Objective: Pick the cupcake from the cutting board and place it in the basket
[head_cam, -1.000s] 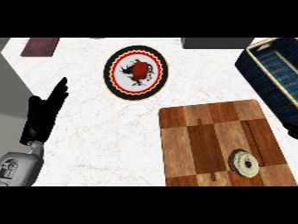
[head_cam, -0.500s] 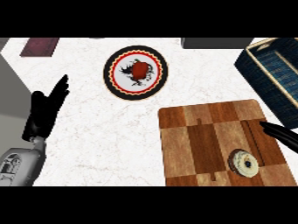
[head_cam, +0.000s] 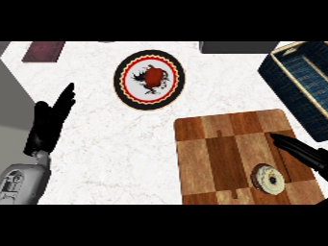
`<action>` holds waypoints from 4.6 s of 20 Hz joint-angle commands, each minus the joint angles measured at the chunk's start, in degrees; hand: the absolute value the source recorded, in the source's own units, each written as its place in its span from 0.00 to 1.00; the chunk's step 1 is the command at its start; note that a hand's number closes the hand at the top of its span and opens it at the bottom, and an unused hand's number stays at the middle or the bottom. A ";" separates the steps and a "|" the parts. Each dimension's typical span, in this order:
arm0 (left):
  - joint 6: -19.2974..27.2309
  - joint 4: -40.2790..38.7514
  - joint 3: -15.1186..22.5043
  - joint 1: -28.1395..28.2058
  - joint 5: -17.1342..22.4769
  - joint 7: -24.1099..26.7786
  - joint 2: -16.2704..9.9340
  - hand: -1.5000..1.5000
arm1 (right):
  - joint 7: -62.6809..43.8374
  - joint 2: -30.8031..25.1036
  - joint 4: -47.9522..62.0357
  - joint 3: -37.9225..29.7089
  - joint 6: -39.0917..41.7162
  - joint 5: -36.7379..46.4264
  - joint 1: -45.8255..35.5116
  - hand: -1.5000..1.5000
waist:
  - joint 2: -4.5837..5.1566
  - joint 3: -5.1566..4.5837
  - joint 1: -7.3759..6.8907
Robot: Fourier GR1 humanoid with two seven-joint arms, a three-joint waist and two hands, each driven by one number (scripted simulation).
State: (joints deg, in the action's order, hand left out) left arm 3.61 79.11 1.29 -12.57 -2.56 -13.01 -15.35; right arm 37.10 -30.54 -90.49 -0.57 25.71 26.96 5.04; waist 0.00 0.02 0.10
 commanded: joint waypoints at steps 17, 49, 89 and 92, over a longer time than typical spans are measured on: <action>-4.01 3.31 -3.46 4.15 -2.73 0.93 1.81 0.50 | -1.27 7.53 -0.42 4.06 -0.48 10.68 3.92 0.00 | -0.07 -0.02 -0.02; -5.71 -0.31 -6.18 -0.25 -3.08 0.50 1.79 0.50 | -43.78 26.62 -10.81 8.64 9.09 33.43 -22.50 1.00 | -0.15 -0.06 0.44; -5.71 1.45 -4.48 0.05 -3.70 -0.02 3.68 0.50 | -63.17 -13.18 16.26 -12.68 15.05 12.12 -68.35 1.00 | 0.85 -0.01 -1.73; -5.22 1.22 -5.77 -1.20 -3.72 -1.57 2.87 0.50 | -57.03 -16.11 21.37 -13.18 10.59 13.97 -67.64 1.00 | 0.46 0.00 -1.11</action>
State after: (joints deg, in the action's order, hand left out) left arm -1.32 80.62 -2.97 -12.87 -6.48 -13.70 -11.02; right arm -27.92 -42.16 -75.67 -14.06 40.71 37.68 -64.62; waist 0.55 -0.02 -1.16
